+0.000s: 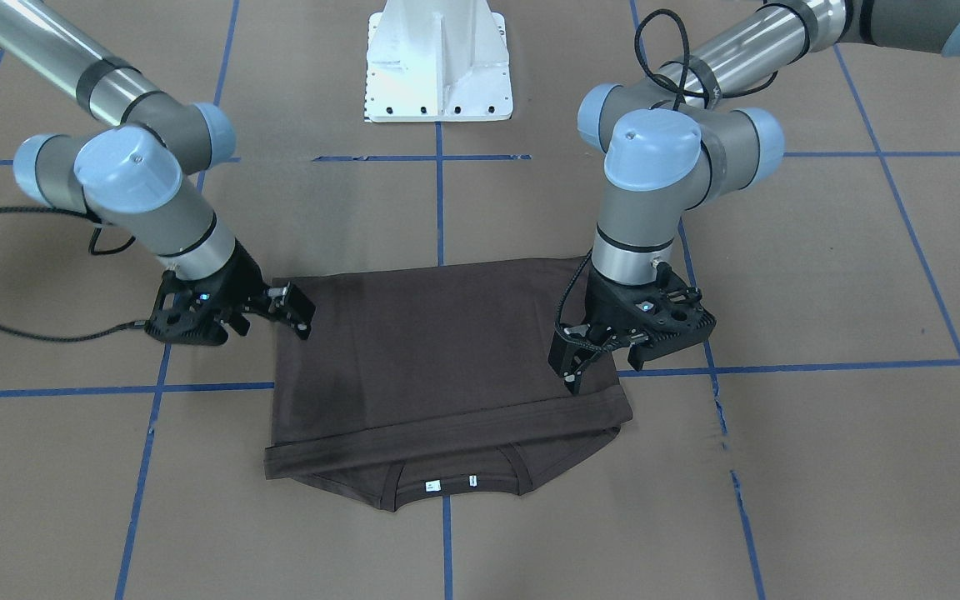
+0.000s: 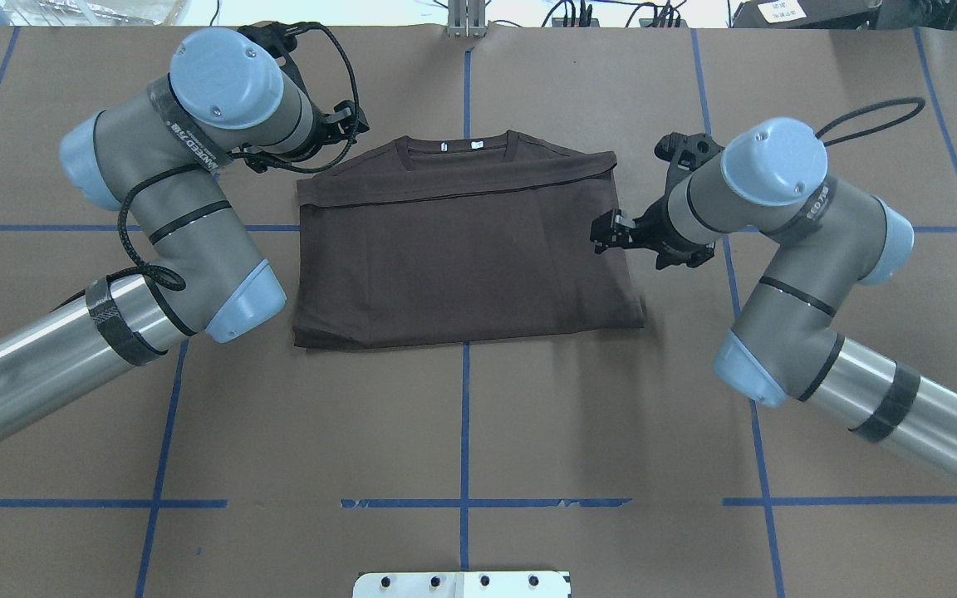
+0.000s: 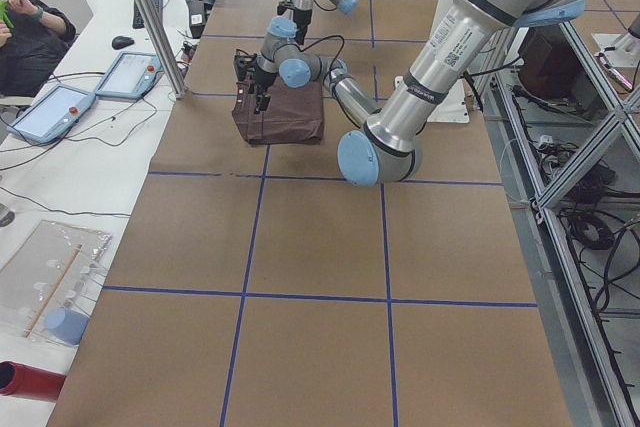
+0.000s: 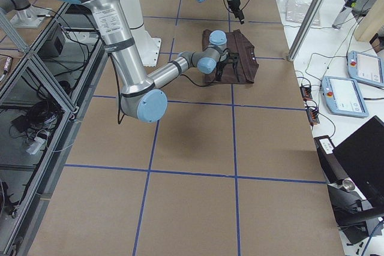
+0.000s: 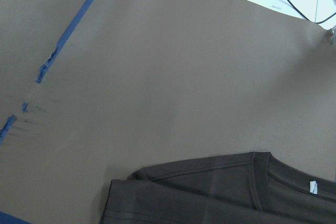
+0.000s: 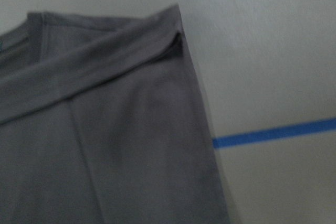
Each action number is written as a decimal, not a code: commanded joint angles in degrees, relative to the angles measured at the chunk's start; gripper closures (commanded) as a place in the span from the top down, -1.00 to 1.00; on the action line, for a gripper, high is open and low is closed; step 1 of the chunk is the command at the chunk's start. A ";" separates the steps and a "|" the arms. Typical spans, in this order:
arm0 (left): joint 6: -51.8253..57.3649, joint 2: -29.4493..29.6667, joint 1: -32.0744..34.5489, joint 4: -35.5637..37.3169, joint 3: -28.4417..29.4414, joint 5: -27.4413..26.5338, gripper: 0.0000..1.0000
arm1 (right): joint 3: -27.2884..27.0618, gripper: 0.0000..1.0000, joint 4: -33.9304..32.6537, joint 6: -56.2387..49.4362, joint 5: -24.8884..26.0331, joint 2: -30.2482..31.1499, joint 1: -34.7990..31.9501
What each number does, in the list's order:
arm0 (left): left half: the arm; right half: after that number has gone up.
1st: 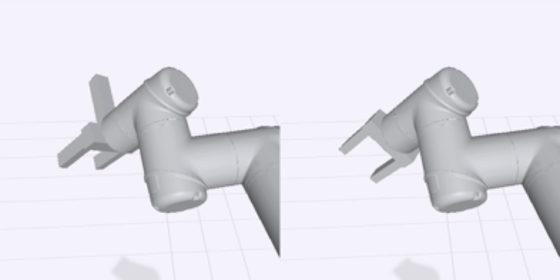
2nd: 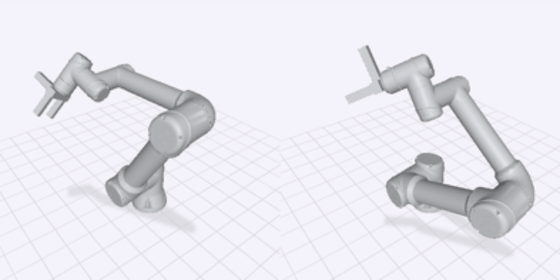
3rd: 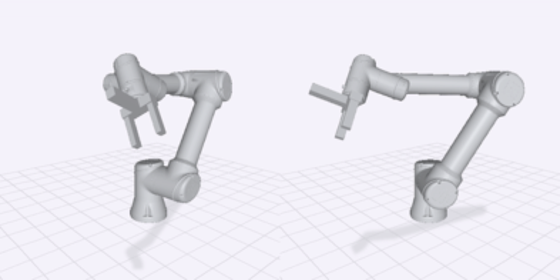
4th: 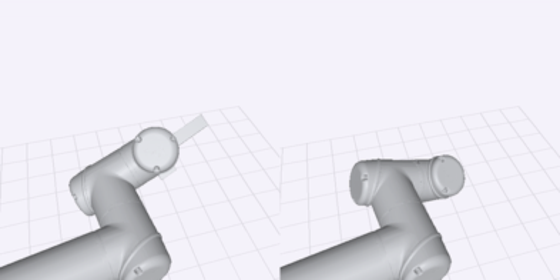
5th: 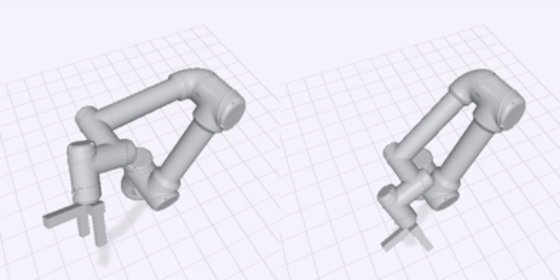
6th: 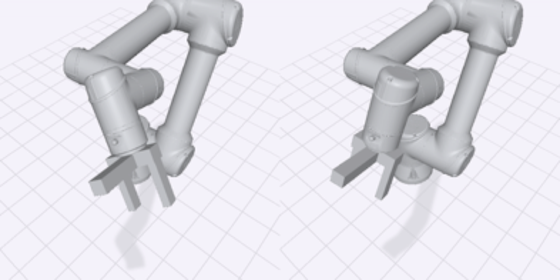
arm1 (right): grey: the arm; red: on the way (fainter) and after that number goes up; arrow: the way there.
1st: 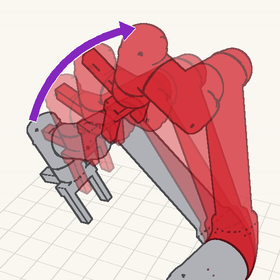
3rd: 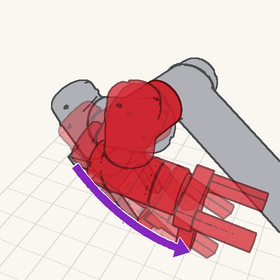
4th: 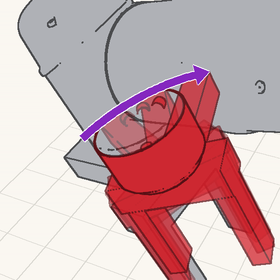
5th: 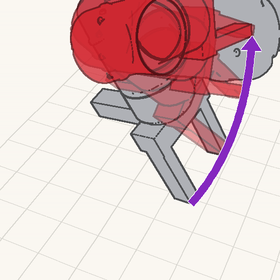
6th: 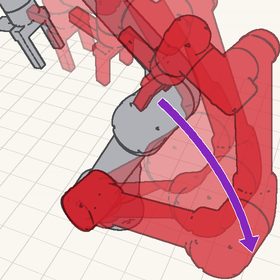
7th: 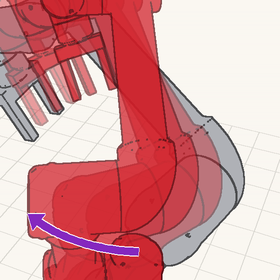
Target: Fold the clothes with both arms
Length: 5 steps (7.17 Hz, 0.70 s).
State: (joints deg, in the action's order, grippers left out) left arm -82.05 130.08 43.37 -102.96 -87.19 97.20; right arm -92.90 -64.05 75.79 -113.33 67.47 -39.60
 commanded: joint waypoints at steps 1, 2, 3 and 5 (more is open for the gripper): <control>-0.04 -0.09 -0.04 0.57 -0.88 0.00 1.00 | -1.05 0.94 -0.11 0.06 2.14 2.57 3.56; -0.04 -0.09 -0.04 0.57 -0.97 0.00 1.00 | -0.79 0.72 -0.19 0.06 2.15 2.92 4.87; -0.04 -0.18 -0.04 0.57 -1.14 0.00 1.00 | -1.22 -0.25 -0.19 -0.03 1.62 2.75 4.71; -0.04 -0.18 0.05 0.57 -1.23 0.00 1.00 | -1.49 -1.00 -0.19 -0.12 1.18 3.01 4.62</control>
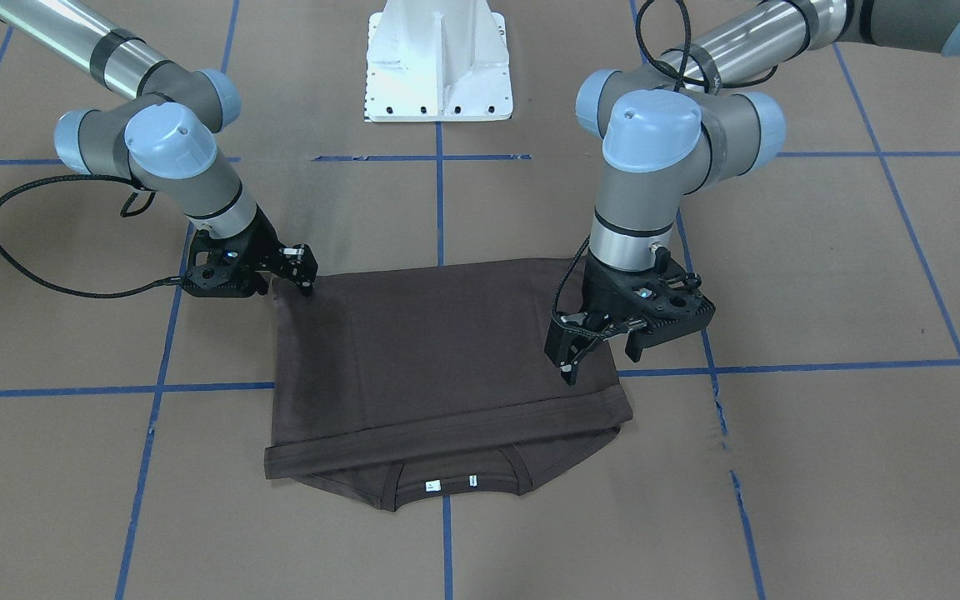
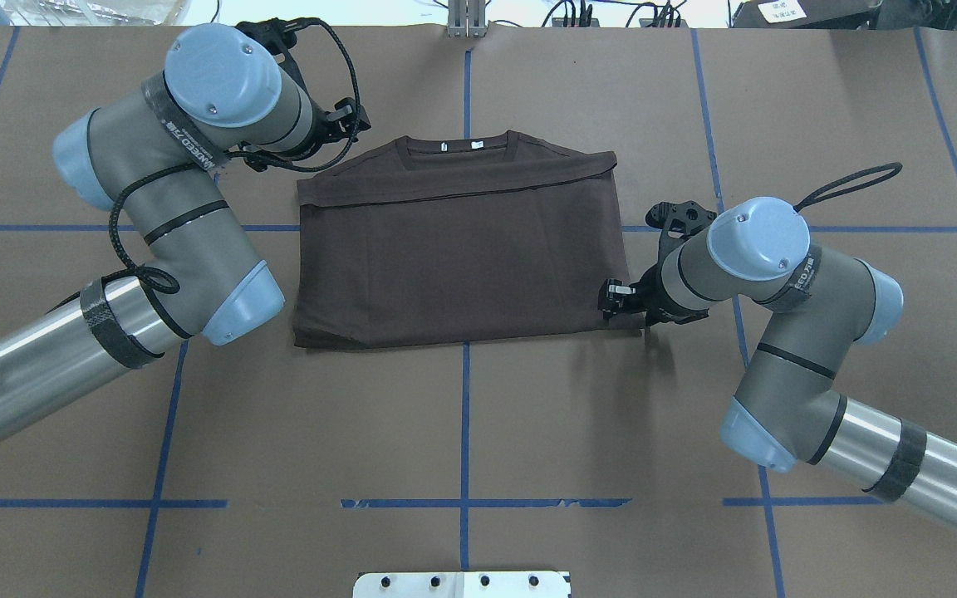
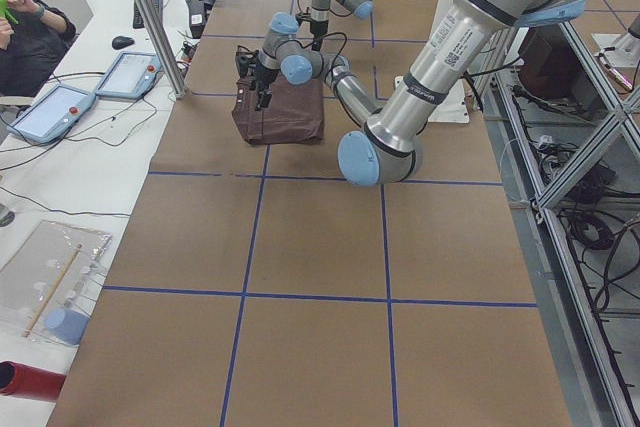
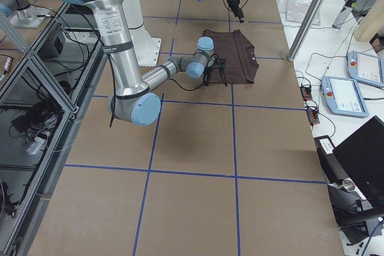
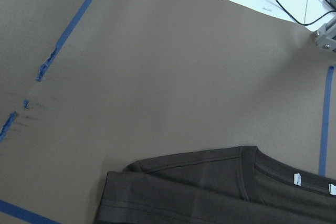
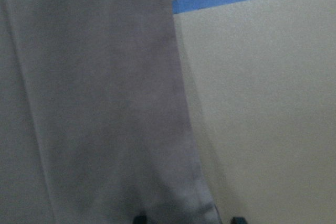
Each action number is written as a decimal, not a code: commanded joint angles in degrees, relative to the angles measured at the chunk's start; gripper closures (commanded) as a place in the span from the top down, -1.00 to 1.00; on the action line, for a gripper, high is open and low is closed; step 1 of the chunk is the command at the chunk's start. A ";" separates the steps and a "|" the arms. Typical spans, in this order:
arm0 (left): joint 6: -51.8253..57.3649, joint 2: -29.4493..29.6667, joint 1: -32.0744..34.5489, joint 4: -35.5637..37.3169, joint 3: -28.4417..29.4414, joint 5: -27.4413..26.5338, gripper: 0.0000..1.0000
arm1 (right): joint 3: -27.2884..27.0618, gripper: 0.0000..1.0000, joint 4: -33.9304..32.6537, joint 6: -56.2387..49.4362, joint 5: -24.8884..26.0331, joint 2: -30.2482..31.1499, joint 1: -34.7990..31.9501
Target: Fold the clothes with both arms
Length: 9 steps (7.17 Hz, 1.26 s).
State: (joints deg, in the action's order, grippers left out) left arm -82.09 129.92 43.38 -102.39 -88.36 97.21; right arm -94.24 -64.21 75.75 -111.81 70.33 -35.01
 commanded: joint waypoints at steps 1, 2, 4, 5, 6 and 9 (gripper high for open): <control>-0.17 0.07 0.04 0.00 -0.06 0.00 1.00 | -0.16 -1.00 -0.13 -0.34 -1.56 0.33 -0.14; -0.26 0.07 0.04 -0.09 -0.06 0.09 1.00 | -0.94 -1.00 -0.22 -0.34 -1.83 1.21 -0.23; -0.35 0.16 0.04 0.00 -0.49 0.00 1.00 | -9.68 -1.00 -0.13 -0.78 -1.92 10.38 0.55; -0.44 0.16 -0.05 0.00 -1.28 0.00 1.00 | -15.74 -1.00 -0.13 -0.69 -1.92 16.79 3.69; -0.61 0.07 -0.05 0.09 -2.16 0.00 1.00 | -21.72 -1.00 -0.22 0.00 -1.66 23.38 7.99; -1.75 -1.33 -2.05 3.15 -8.03 0.43 1.00 | -30.46 0.98 0.49 8.68 -1.14 32.94 21.36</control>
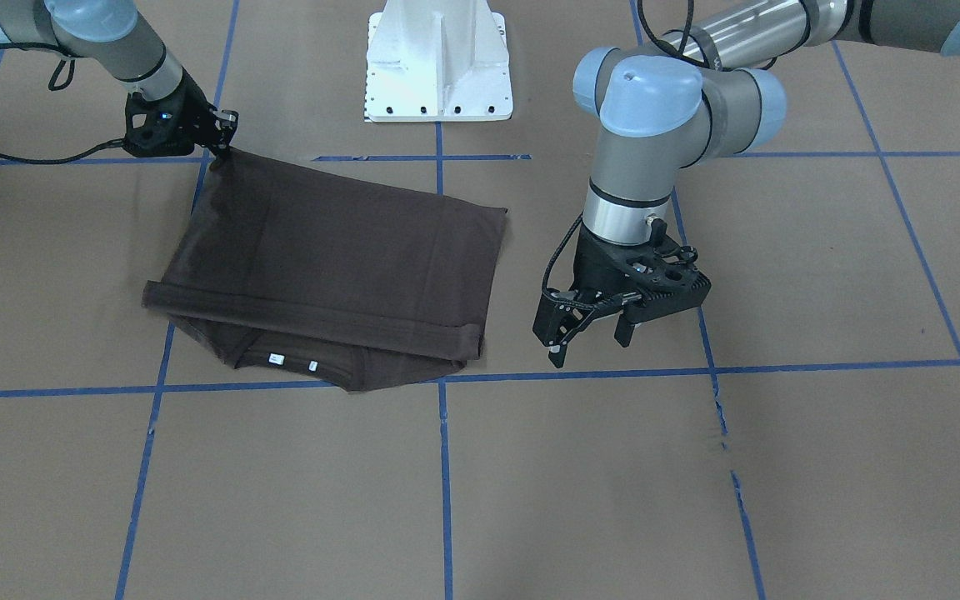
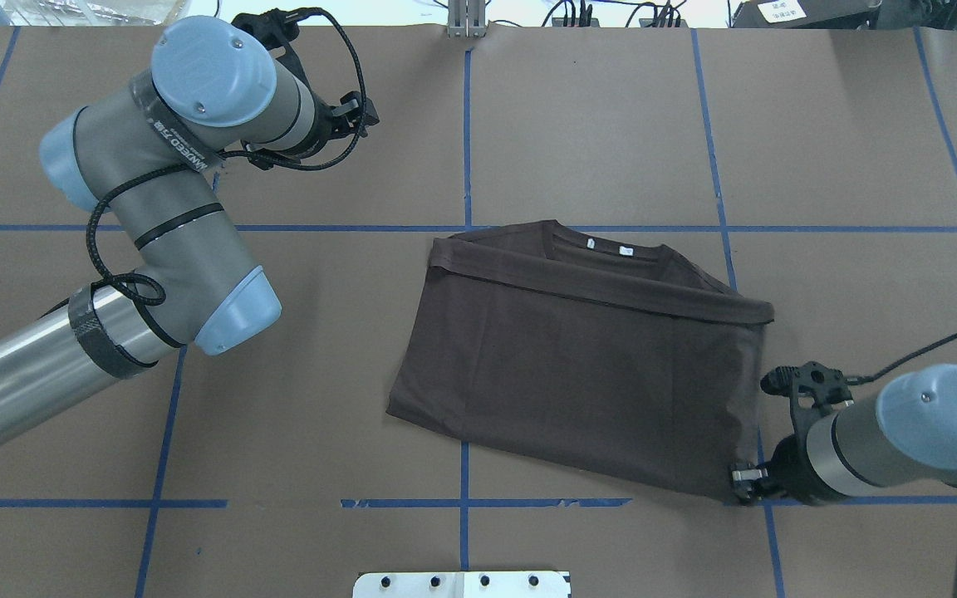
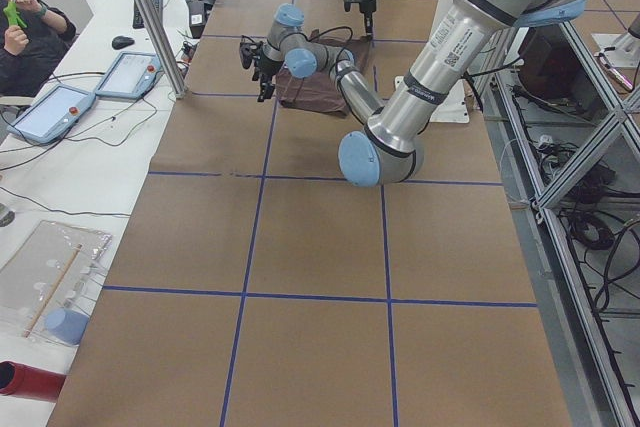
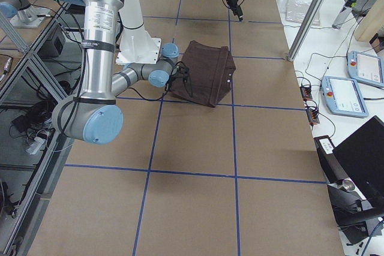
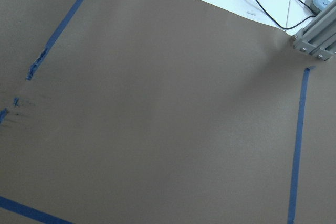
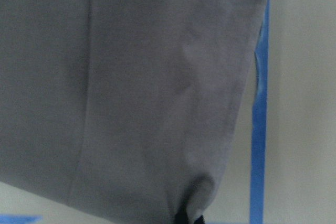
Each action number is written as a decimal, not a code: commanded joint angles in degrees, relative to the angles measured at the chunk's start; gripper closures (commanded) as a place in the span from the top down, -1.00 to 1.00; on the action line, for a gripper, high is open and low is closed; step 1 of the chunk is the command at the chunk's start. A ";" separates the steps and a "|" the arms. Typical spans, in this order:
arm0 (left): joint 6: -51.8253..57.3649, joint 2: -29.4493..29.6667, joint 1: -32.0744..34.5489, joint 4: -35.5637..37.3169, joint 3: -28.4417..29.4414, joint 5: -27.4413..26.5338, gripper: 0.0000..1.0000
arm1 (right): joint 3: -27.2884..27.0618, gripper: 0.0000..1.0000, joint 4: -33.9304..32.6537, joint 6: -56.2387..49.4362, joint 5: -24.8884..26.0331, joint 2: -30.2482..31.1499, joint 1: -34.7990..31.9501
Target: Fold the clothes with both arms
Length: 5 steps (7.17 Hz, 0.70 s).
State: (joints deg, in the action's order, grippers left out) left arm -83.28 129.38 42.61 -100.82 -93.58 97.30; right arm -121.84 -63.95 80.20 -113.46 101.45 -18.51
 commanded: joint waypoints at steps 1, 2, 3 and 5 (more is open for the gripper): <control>-2.22 -3.14 -2.60 1.68 -5.88 2.18 1.00 | -3.75 1.00 0.31 4.35 0.86 1.56 4.71; -6.76 -5.69 -5.57 4.38 -9.83 4.28 1.00 | -4.28 1.00 0.40 4.27 1.39 0.95 1.40; -14.99 -6.50 -11.43 8.49 -12.48 4.04 0.99 | -3.85 1.00 0.40 4.26 1.57 -3.49 -2.81; -29.86 -7.12 -21.90 9.41 -12.07 1.78 0.89 | -3.15 1.00 0.40 4.26 2.36 -9.49 -10.89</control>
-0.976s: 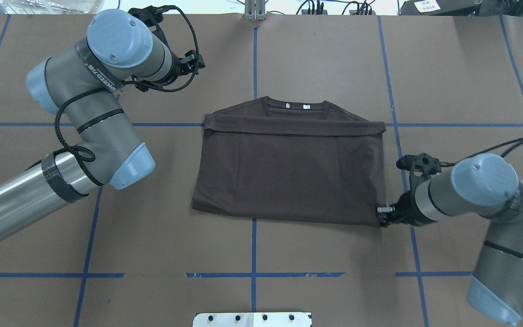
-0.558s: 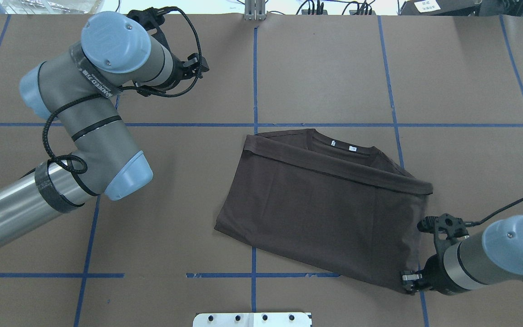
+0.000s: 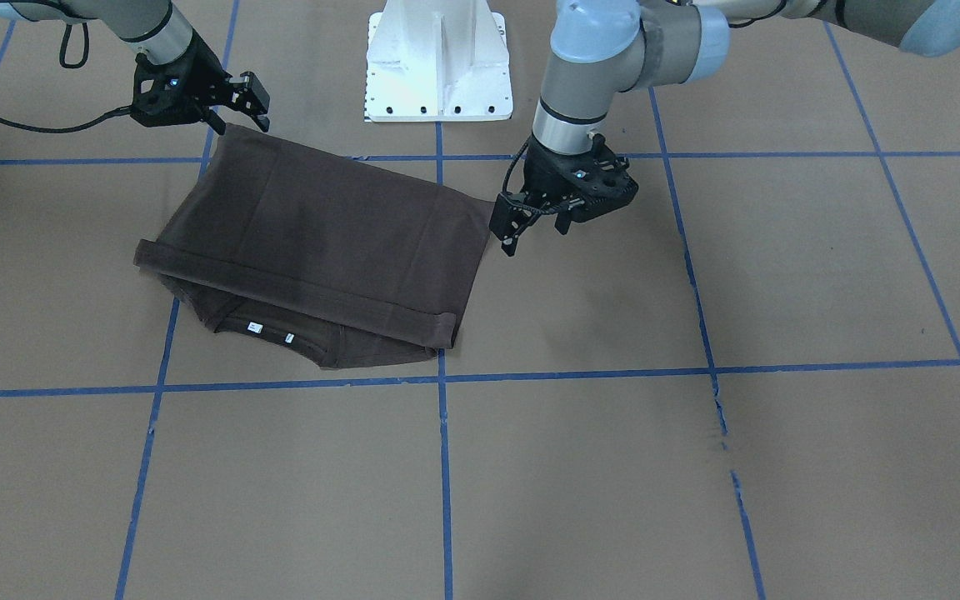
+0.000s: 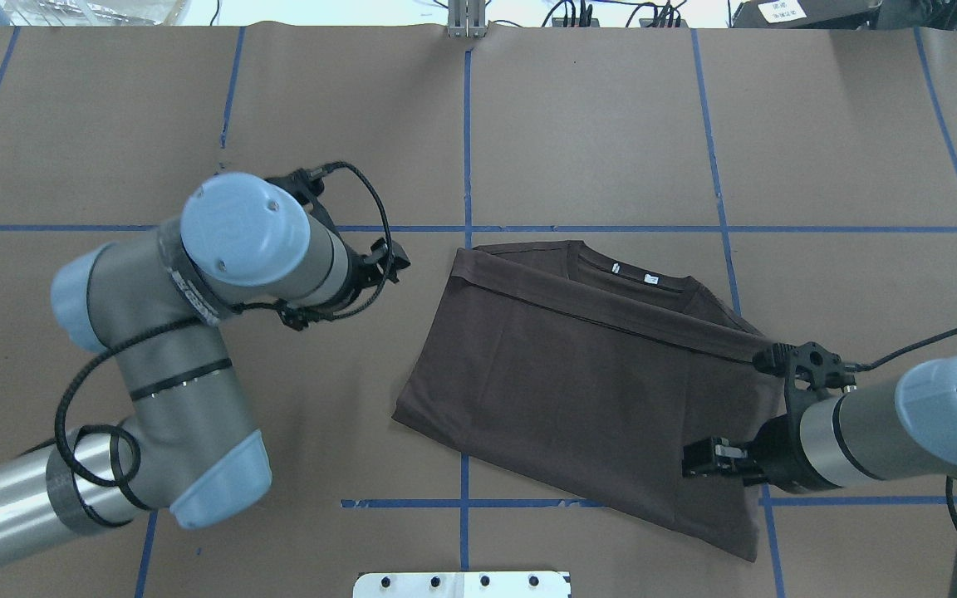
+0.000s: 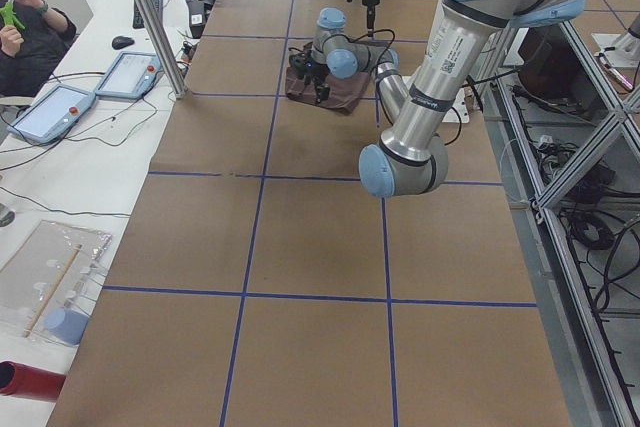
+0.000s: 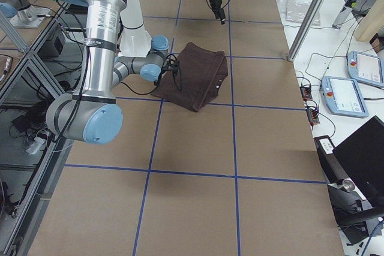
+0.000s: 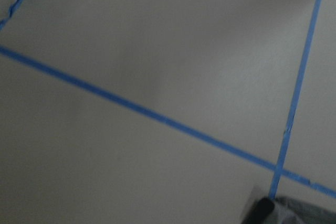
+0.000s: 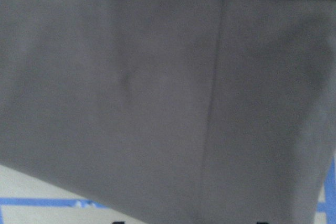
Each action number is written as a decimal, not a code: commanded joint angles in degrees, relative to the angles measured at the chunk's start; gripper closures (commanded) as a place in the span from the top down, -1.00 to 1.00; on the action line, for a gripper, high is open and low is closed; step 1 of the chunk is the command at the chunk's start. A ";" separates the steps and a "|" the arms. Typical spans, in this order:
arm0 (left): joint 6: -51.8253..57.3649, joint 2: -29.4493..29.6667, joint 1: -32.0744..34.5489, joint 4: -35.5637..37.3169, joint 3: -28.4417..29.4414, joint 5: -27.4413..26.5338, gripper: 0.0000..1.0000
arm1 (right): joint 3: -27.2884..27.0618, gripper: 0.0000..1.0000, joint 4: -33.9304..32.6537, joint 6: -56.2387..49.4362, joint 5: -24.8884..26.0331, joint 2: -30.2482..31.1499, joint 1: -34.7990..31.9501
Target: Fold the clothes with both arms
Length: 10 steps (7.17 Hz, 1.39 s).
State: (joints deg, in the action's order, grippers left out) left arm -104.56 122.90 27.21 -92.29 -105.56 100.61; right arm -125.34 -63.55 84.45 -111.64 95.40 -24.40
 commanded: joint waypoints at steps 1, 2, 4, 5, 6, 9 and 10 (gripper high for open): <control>-10.21 -0.30 -8.73 0.79 1.39 -3.56 0.88 | 0.53 1.00 -0.08 0.01 0.45 -4.42 -7.21; -12.92 0.14 -9.19 0.53 2.45 -3.58 0.81 | 1.14 1.00 -0.08 0.01 0.45 -6.35 -8.02; -14.69 0.93 -9.28 0.18 3.86 -3.58 0.69 | 1.85 1.00 -0.17 0.01 0.54 -7.24 -8.82; -14.79 2.15 -9.28 0.26 4.91 -3.58 0.65 | 1.94 1.00 -0.08 0.01 0.54 -7.25 -8.99; -14.88 2.34 -9.28 -0.08 5.44 -3.67 0.59 | 2.29 1.00 -0.08 0.01 0.54 -7.33 -9.08; -14.44 2.08 -9.28 -1.67 6.59 -4.72 -0.73 | 2.29 1.00 -0.17 0.01 0.54 -7.33 -9.17; -13.92 2.16 -9.19 -1.41 6.24 -5.34 -1.00 | 2.29 1.00 -0.08 0.01 0.45 -7.33 -9.26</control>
State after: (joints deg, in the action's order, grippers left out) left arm -118.99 125.07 17.94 -93.83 -99.13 96.10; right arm -123.05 -63.67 84.46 -111.11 88.09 -33.57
